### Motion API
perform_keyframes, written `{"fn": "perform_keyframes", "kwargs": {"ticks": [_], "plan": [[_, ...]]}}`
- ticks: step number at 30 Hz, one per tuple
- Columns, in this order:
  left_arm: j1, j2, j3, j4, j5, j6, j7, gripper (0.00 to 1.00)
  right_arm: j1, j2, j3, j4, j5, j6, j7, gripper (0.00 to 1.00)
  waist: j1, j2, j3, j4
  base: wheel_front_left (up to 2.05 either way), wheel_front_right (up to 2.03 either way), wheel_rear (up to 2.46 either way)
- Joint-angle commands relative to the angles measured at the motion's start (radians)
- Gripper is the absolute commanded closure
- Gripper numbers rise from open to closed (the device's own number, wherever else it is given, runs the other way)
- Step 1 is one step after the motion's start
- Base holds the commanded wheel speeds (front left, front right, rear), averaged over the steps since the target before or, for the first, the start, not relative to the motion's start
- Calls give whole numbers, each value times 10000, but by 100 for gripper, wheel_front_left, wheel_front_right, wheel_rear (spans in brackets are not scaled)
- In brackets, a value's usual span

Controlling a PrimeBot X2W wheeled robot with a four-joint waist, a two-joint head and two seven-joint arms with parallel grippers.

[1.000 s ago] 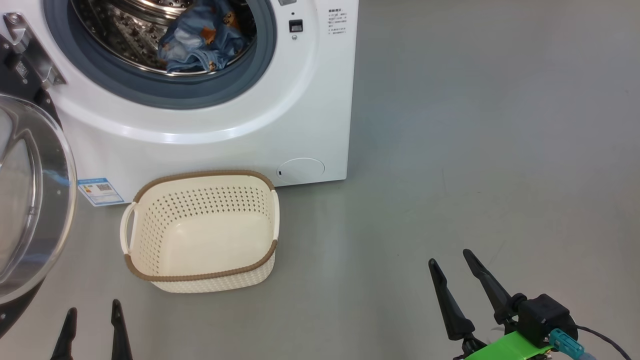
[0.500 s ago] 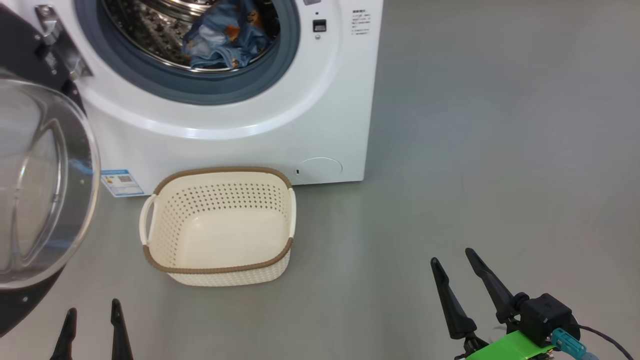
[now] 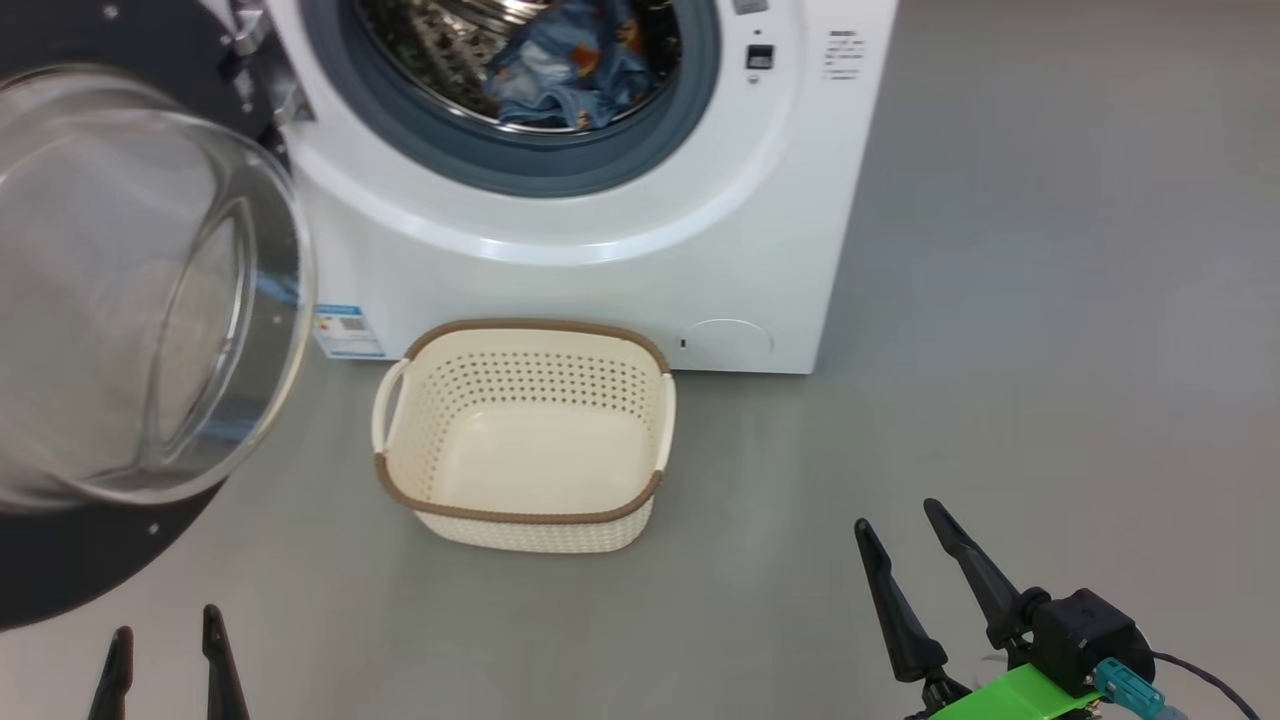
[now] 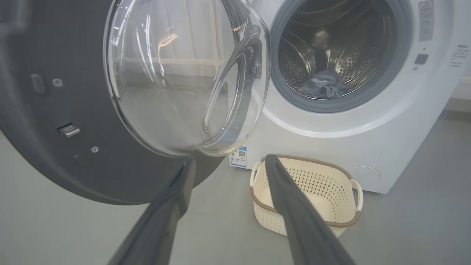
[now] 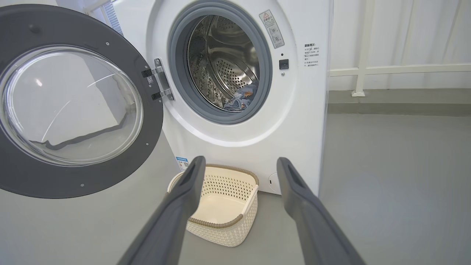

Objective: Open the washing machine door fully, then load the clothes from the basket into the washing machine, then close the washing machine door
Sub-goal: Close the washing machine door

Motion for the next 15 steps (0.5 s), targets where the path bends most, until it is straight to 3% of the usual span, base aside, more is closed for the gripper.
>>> {"fn": "perform_keyframes", "kwargs": {"ticks": [1, 15], "plan": [[-159, 54, 387, -276, 10, 50, -106, 0, -186, 20, 222, -235, -185, 14, -48, 0, 0, 0, 59, 431, 0, 0, 0], [-148, -196, 533, -226, -19, -62, -106, 0, -200, 20, 248, -197, -290, 14, -48, 0, 0, 0, 99, 1458, 0, 0, 0]]}}
